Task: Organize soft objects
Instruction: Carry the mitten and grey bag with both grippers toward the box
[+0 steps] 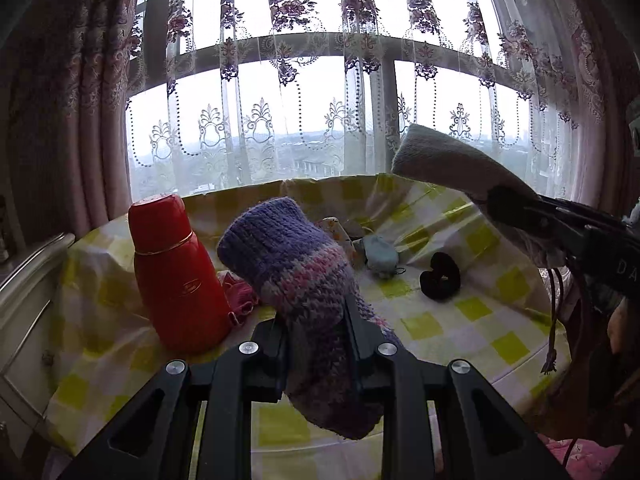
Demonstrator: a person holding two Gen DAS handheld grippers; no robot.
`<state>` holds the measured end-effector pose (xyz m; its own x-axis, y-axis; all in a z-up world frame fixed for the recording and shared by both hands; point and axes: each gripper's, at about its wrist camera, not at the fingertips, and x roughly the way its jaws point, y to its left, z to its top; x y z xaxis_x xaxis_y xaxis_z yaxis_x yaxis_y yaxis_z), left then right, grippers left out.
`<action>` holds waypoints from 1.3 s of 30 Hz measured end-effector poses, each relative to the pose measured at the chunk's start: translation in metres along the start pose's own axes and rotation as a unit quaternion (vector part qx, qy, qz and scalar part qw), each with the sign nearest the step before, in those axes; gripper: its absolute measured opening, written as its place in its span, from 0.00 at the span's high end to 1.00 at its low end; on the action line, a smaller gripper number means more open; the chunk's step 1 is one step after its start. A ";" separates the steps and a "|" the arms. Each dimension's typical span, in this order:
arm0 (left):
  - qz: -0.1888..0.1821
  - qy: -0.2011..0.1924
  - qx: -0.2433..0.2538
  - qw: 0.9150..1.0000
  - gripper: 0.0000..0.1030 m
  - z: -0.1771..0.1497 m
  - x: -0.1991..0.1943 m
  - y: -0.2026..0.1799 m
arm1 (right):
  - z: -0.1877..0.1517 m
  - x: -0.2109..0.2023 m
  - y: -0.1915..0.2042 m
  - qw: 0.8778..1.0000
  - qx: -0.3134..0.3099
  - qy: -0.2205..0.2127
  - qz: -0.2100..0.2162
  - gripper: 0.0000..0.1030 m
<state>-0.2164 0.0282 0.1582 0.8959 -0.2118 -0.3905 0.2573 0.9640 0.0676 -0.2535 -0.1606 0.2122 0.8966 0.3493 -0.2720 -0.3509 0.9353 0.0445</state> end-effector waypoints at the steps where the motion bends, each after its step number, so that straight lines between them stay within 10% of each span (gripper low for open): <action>1: 0.004 0.001 -0.002 1.000 0.76 -0.003 -0.002 0.004 | 0.000 0.001 0.006 1.000 -0.006 0.001 0.007 0.77; 18: 0.087 0.059 -0.082 0.991 0.76 -0.061 -0.054 0.095 | -0.010 0.037 0.112 0.980 -0.088 0.061 0.167 0.77; 39: 0.217 0.177 -0.192 0.941 0.75 -0.169 -0.110 0.175 | -0.056 0.055 0.254 0.906 -0.207 0.145 0.340 0.77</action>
<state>-0.3315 0.2473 0.0582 0.6915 0.2168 -0.6890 -0.3154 0.9488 -0.0180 -0.3088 0.0927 0.1545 0.3477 0.7513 -0.5609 -0.9206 0.3871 -0.0522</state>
